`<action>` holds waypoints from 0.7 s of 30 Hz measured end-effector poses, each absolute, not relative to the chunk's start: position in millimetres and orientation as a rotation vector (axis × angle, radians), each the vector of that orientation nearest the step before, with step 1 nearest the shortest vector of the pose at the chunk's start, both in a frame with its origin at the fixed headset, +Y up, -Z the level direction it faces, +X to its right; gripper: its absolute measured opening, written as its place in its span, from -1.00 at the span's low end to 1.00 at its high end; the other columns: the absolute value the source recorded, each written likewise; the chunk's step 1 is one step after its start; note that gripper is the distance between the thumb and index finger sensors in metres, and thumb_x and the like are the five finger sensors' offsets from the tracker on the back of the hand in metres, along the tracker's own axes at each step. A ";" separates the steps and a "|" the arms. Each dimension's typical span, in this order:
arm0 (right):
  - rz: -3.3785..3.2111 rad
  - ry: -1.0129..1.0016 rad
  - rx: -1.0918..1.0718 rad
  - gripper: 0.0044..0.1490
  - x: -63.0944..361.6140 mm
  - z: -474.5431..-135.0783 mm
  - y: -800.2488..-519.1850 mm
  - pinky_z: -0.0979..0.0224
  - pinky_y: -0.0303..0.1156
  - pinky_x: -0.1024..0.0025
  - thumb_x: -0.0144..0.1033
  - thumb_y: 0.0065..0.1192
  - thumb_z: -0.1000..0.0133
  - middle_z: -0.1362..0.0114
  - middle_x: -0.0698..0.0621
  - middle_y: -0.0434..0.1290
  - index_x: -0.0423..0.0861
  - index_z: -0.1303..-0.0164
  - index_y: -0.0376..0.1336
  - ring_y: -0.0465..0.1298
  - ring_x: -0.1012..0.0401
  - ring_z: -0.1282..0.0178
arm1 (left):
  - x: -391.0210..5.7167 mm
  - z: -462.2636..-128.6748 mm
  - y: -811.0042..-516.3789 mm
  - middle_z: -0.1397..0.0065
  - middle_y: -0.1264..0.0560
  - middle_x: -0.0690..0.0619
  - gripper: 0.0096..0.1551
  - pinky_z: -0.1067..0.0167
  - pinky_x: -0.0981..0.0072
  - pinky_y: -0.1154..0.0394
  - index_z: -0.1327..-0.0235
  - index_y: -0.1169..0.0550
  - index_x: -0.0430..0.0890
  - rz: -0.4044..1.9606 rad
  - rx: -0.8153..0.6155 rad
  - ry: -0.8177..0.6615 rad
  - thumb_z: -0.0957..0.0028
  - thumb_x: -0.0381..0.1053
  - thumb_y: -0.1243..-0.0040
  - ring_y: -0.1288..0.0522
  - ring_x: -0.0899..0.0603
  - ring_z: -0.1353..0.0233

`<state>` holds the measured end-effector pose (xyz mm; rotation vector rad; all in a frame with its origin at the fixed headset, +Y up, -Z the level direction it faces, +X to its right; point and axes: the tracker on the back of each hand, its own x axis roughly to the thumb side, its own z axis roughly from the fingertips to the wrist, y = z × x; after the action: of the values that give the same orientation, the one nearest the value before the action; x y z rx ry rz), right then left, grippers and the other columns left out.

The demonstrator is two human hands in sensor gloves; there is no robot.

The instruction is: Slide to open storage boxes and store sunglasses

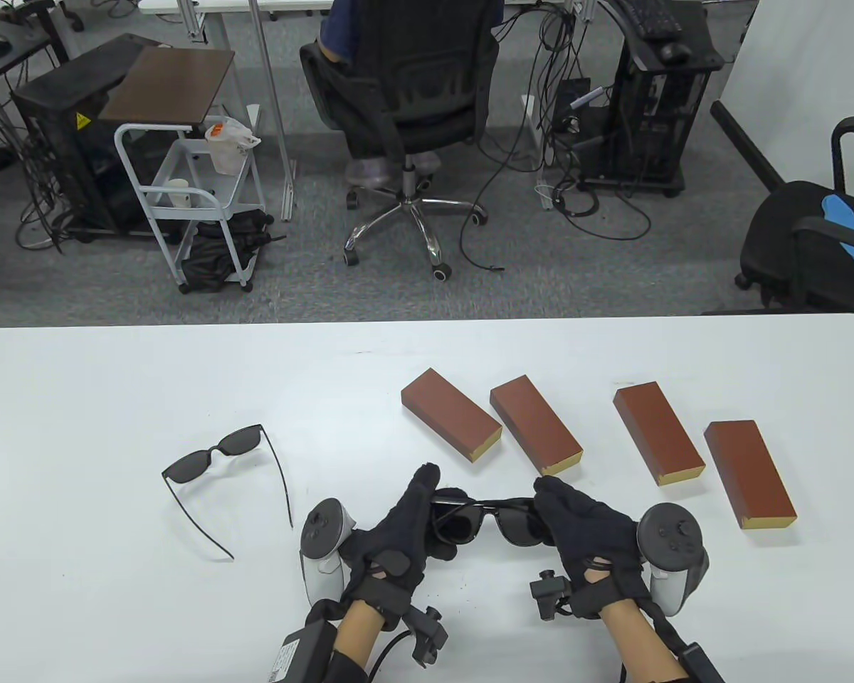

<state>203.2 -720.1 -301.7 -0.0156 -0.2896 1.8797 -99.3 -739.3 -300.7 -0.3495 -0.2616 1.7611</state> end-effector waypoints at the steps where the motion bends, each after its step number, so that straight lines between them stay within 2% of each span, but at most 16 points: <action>1: 1.887 -0.292 -0.015 -0.45 203.4 -301.7 -719.9 0.28 0.71 0.25 0.04 0.45 0.21 0.23 -0.02 0.75 0.00 0.10 0.49 0.77 0.07 0.31 | -99.2 -300.6 -739.4 -0.58 -0.35 -0.21 -0.03 -0.13 -0.14 -0.48 -0.61 -0.08 -0.05 1.758 -0.353 -0.261 -0.03 0.43 0.12 -0.51 -0.29 -0.34; 5: 1.933 -0.299 -0.012 -0.46 203.8 -302.4 -719.7 0.28 0.72 0.26 0.01 0.48 0.24 0.24 -0.01 0.75 0.01 0.12 0.50 0.77 0.08 0.32 | -100.3 -301.5 -739.7 -0.53 -0.41 -0.18 -0.16 -0.09 -0.11 -0.51 -0.59 -0.15 -0.05 1.694 -0.349 -0.223 -0.11 0.28 -0.01 -0.56 -0.26 -0.29; 10: 1.976 -0.307 0.017 -0.46 202.5 -302.3 -718.4 0.26 0.71 0.23 0.01 0.49 0.24 0.22 -0.03 0.75 0.01 0.11 0.50 0.76 0.06 0.30 | -107.3 -304.7 -745.1 -0.34 -0.61 -0.13 -0.38 0.05 -0.05 -0.61 -0.43 -0.45 -0.05 1.655 -0.318 -0.115 -0.08 0.07 -0.19 -0.70 -0.18 -0.12; 12: 2.015 -0.333 0.034 -0.46 199.1 -300.0 -716.5 0.24 0.70 0.20 0.01 0.48 0.23 0.19 -0.04 0.75 0.01 0.10 0.50 0.76 0.03 0.27 | -109.6 -305.3 -749.5 -0.30 -0.64 -0.12 -0.42 0.07 -0.04 -0.62 -0.38 -0.51 -0.05 1.664 -0.329 -0.091 -0.07 0.03 -0.22 -0.72 -0.17 -0.08; 14: 2.099 -0.388 0.086 -0.40 193.8 -297.0 -712.6 0.15 0.68 0.12 0.05 0.44 0.21 0.08 -0.10 0.71 0.00 0.04 0.47 0.73 -0.05 0.16 | -110.8 -305.1 -752.2 -0.27 -0.66 -0.12 -0.44 0.09 -0.04 -0.63 -0.35 -0.55 -0.05 1.665 -0.329 -0.076 -0.05 0.01 -0.23 -0.73 -0.16 -0.06; 17: 2.275 -0.514 0.237 -0.28 180.1 -291.1 -704.6 -0.12 0.54 -0.01 0.10 0.41 0.20 -0.23 -0.19 0.52 0.00 -0.12 0.37 0.54 -0.17 -0.16 | -111.2 -305.8 -754.3 -0.26 -0.67 -0.12 -0.44 0.09 -0.04 -0.63 -0.34 -0.57 -0.04 1.627 -0.308 -0.070 -0.04 0.01 -0.24 -0.74 -0.15 -0.05; 21: 2.448 -0.611 0.504 -0.35 158.5 -283.1 -697.2 -0.31 0.40 -0.05 0.05 0.45 0.21 -0.34 -0.17 0.40 0.06 -0.08 0.41 0.41 -0.17 -0.30 | -110.2 -305.6 -758.1 -0.26 -0.67 -0.11 -0.44 0.09 -0.05 -0.62 -0.34 -0.56 -0.04 1.596 -0.333 -0.077 -0.04 0.01 -0.23 -0.73 -0.16 -0.06</action>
<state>158.5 -697.2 -283.1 0.5038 -0.6112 2.4481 -110.2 -758.1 -305.6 -0.3327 -0.0775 1.5962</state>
